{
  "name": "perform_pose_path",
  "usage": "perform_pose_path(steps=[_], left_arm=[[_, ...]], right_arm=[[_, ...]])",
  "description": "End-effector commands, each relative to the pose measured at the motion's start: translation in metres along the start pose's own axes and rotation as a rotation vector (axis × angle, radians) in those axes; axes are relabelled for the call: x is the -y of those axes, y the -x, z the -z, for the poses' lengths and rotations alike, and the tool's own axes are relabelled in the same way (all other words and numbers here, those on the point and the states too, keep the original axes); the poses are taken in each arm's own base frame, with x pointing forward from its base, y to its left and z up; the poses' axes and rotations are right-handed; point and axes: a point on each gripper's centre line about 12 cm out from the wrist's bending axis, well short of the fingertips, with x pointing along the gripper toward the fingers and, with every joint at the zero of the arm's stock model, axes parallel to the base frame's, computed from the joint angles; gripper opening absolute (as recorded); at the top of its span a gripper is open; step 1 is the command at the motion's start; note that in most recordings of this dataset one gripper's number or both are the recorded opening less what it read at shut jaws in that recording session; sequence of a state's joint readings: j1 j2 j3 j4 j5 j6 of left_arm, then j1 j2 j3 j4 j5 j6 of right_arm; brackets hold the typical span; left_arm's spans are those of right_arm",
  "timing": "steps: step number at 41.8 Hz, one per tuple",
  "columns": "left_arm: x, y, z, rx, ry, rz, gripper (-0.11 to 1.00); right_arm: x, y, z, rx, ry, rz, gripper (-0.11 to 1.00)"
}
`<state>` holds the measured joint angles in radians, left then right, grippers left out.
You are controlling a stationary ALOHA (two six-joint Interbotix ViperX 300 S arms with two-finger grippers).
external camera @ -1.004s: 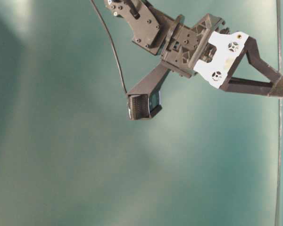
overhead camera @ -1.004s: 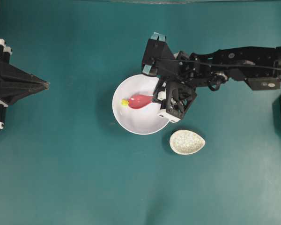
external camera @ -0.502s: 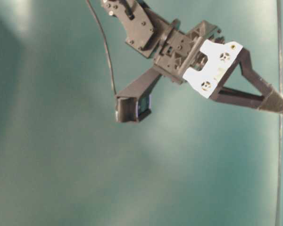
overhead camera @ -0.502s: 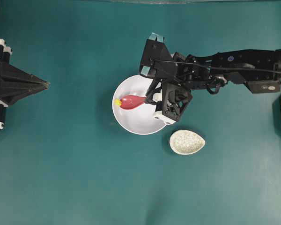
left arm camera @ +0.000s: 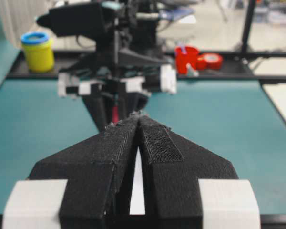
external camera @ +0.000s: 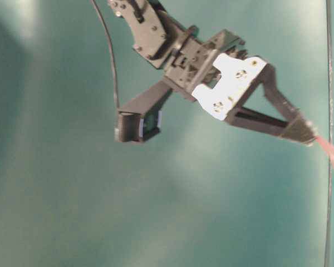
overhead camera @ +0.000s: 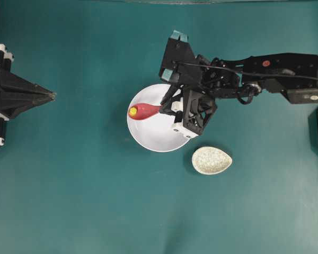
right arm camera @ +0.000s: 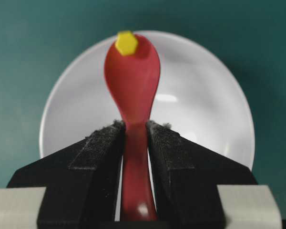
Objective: Scoop the yellow hexagonal prism block from the bowl with a spoon using the right arm.
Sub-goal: 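Raise the spoon carrying the yellow block up out of the bowl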
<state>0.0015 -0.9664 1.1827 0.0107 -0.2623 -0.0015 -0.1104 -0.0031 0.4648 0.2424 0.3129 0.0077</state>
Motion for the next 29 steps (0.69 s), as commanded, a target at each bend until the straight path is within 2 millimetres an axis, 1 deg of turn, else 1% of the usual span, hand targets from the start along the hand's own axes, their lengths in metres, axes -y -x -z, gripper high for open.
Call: perform_pose_path(steps=[1,6,13,23,29], left_arm=[[0.0,-0.003,-0.008,0.02,-0.005,-0.001,0.0],[0.0,-0.003,-0.009,0.021,-0.005,0.001,0.0],[0.0,-0.003,-0.008,0.018,-0.006,0.001,0.0],[0.0,-0.003,-0.008,0.02,-0.005,-0.001,0.0],[0.0,-0.003,-0.008,0.018,-0.005,0.001,0.0]], right_arm=[[-0.005,0.014,-0.013,0.062,0.002,-0.013,0.24],[-0.005,0.015,-0.013,0.071,0.005,-0.014,0.24],[-0.009,0.025,-0.02,0.12,0.015,-0.023,0.24],[-0.021,0.056,-0.04,0.277,0.041,-0.053,0.24],[-0.023,0.075,-0.039,0.333,0.043,-0.065,0.24]])
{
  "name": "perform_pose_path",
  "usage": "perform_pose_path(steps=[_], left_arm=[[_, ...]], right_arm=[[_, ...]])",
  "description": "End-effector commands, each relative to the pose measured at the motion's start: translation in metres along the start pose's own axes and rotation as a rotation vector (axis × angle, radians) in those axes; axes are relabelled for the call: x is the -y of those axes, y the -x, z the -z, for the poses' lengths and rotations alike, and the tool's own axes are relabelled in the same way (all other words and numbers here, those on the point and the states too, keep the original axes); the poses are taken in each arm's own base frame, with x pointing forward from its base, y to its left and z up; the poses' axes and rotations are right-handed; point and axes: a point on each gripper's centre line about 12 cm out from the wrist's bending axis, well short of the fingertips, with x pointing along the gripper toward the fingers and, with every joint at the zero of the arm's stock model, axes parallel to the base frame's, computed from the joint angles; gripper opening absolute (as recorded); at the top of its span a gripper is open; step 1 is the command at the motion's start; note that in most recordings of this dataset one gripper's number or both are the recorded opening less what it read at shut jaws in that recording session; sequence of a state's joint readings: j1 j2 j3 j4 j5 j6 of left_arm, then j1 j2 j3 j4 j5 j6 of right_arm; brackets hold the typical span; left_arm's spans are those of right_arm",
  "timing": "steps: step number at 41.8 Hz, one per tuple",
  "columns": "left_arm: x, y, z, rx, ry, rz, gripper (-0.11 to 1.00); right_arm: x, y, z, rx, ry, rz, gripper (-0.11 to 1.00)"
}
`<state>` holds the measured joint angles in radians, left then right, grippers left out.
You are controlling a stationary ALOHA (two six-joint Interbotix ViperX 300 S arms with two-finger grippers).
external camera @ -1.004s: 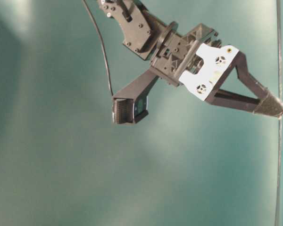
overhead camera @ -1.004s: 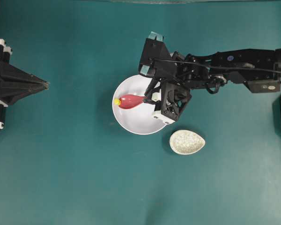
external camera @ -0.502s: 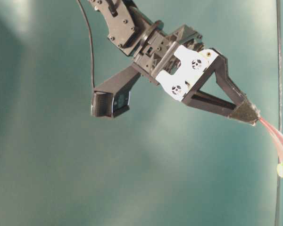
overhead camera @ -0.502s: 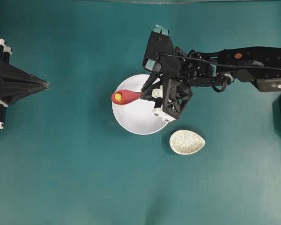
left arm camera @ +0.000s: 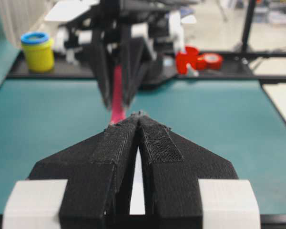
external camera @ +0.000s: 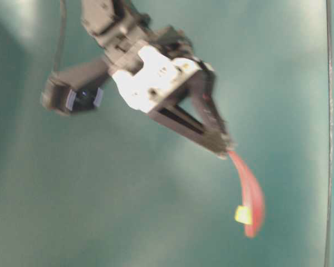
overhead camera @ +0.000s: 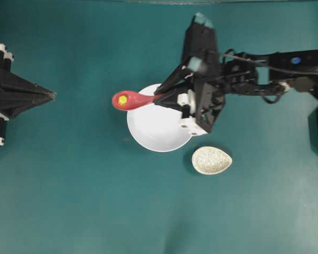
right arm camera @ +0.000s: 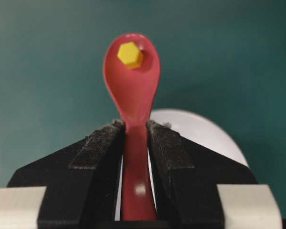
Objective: Scoop the yellow hexagonal prism block from the bowl with a spoon using the right arm.
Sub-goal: 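Raise the spoon carrying the yellow block up out of the bowl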
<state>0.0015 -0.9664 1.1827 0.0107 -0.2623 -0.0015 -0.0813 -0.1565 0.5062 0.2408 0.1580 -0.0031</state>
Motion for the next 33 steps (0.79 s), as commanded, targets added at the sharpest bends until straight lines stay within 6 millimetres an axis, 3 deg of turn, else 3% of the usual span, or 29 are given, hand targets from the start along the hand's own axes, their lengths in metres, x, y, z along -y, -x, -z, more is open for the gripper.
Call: perform_pose_path(steps=[1,17,33], left_arm=[[0.0,-0.003,-0.007,0.017,-0.005,0.001,0.0],[0.0,-0.003,-0.007,0.017,-0.005,-0.001,0.0],[0.0,-0.003,-0.009,0.021,-0.002,-0.001,0.0]], right_arm=[[-0.005,0.022,-0.015,0.083,0.007,-0.016,0.24],[-0.004,0.078,-0.002,0.214,-0.01,-0.033,0.24],[-0.002,0.085,0.007,0.208,-0.019,-0.033,0.24]])
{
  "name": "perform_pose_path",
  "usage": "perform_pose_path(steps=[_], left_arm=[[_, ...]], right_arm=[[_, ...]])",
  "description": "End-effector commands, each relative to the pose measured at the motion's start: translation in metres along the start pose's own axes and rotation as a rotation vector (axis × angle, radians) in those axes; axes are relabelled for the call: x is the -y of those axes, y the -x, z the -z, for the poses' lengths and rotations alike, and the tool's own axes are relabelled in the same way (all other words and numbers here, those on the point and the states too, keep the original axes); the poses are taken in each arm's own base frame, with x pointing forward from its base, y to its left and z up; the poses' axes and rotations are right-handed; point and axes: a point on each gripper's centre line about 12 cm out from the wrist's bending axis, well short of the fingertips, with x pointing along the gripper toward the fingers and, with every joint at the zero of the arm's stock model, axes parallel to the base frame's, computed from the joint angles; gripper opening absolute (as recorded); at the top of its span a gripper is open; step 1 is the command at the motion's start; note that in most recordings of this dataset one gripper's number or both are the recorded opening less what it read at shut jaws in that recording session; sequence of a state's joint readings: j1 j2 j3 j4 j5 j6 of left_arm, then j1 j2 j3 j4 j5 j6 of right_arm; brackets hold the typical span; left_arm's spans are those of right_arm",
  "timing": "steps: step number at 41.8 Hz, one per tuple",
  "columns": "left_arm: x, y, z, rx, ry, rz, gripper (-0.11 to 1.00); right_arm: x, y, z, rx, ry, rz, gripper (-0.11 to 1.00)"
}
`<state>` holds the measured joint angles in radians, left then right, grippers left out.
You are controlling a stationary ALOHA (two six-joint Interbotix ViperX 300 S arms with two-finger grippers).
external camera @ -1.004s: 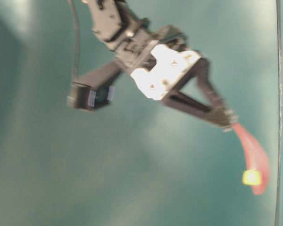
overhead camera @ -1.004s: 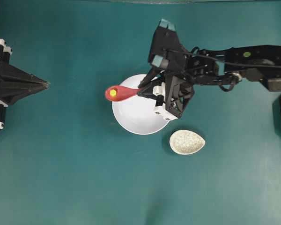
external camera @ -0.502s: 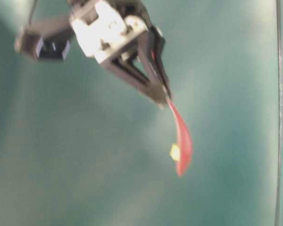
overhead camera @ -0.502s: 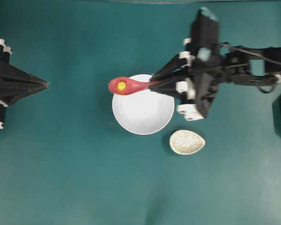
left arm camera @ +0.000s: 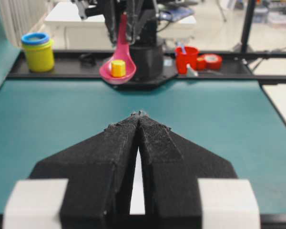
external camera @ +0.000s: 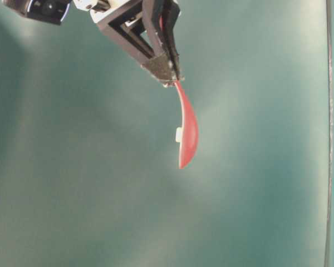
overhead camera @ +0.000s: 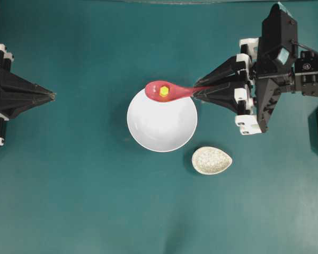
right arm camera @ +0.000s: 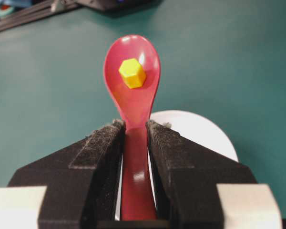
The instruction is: Scoop the yellow hexagonal prism block from the bowl with a spoon using the right arm.
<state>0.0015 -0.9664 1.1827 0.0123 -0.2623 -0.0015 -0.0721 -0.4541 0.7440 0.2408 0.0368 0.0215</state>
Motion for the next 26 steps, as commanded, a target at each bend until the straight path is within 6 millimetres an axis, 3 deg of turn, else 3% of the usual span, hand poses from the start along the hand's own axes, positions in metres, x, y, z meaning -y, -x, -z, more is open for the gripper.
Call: perform_pose_path(steps=[1,26], left_arm=[[-0.0003,-0.0029,-0.0084,0.02,0.0,-0.001,0.0],[0.0,-0.0033,-0.0071,0.015,0.009,0.0,0.0]], right_arm=[[-0.003,0.0043,-0.008,0.031,0.0,-0.009,0.24],[-0.0019,0.0049,-0.004,0.023,-0.007,-0.007,0.24]])
